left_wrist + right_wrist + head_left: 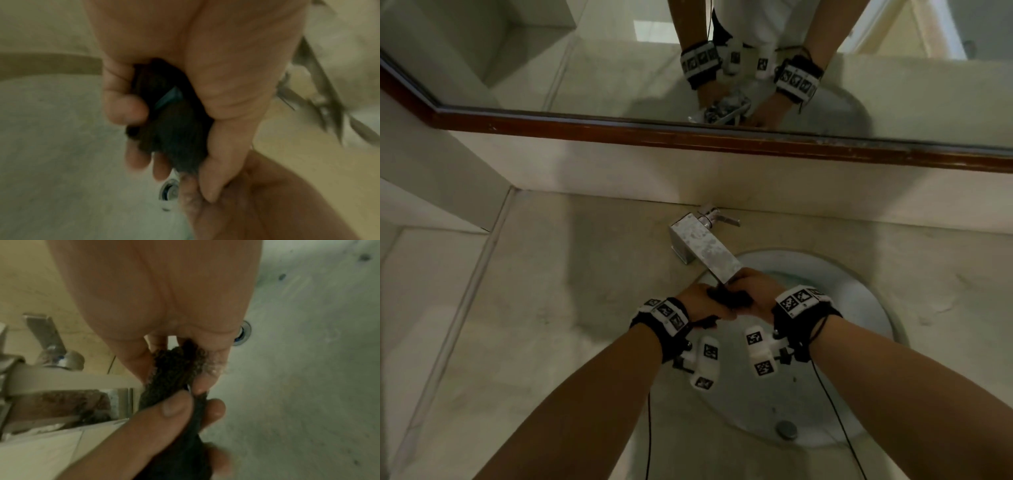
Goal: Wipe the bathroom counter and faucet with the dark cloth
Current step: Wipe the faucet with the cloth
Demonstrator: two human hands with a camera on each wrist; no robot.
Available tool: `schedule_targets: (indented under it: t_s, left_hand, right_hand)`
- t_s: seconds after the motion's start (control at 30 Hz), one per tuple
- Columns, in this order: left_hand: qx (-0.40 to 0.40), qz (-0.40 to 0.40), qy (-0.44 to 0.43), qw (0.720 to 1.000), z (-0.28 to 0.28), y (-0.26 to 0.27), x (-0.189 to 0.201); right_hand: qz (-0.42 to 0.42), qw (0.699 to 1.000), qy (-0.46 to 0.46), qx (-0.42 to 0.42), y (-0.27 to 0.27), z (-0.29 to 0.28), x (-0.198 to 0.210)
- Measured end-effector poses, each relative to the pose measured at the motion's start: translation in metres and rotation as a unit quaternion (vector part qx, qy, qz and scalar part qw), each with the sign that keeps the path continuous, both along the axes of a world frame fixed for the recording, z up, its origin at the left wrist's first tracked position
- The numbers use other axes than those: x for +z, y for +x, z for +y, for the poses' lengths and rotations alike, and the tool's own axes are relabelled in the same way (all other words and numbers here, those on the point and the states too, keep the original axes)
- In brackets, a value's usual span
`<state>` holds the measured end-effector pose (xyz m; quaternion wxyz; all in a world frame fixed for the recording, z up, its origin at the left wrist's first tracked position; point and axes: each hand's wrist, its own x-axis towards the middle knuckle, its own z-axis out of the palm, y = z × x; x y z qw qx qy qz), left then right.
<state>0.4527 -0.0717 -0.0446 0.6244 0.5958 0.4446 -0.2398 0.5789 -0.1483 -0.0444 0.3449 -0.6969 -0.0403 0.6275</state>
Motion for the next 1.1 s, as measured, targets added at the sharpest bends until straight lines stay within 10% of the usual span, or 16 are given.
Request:
schedule_targets:
  t_s: [0.27, 0.53, 0.67, 0.9, 1.1]
  left_hand:
    - [0.16, -0.035, -0.201, 0.966, -0.008, -0.005, 0.011]
    - [0.016, 0.016, 0.041, 0.999, -0.016, 0.004, -0.002]
    - [-0.314, -0.018, 0.35, 0.882, -0.024, 0.003, 0.003]
    - [-0.459, -0.06, 0.487, 0.74, -0.039, -0.006, -0.003]
    - [-0.295, 0.01, 0.413, 0.861, -0.039, 0.007, -0.008]
  right_hand:
    - [0.088, 0.992, 0.031, -0.088, 0.003, -0.007, -0.004]
    - [0.146, 0.983, -0.105, -0.044, 0.015, -0.015, 0.004]
    - [0.216, 0.966, -0.123, -0.069, 0.017, -0.016, -0.017]
    - [0.067, 0.989, -0.12, 0.047, -0.003, -0.014, -0.011]
    - [-0.088, 0.994, -0.053, -0.039, -0.016, -0.008, -0.019]
